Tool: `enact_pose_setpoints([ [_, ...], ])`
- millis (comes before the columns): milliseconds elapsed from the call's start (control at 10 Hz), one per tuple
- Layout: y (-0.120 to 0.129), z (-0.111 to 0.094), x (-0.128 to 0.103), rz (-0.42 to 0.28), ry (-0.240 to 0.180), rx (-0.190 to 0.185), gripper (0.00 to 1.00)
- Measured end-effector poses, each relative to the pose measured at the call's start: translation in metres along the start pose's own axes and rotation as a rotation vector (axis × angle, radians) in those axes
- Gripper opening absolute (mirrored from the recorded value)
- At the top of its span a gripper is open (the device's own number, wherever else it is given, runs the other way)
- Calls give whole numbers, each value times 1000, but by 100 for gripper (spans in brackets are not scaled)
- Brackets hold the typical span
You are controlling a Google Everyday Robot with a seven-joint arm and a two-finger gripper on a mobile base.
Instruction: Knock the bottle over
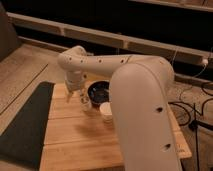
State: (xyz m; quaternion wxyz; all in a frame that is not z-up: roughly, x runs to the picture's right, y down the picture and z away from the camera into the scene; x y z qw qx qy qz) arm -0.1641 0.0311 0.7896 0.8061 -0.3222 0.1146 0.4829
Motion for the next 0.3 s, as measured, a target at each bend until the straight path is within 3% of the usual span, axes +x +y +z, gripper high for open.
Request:
enact_pose_setpoints([
  [100,-2,-8,-2,-27,-28,5,65],
  [300,-9,-13,4,-38,-44,7,65],
])
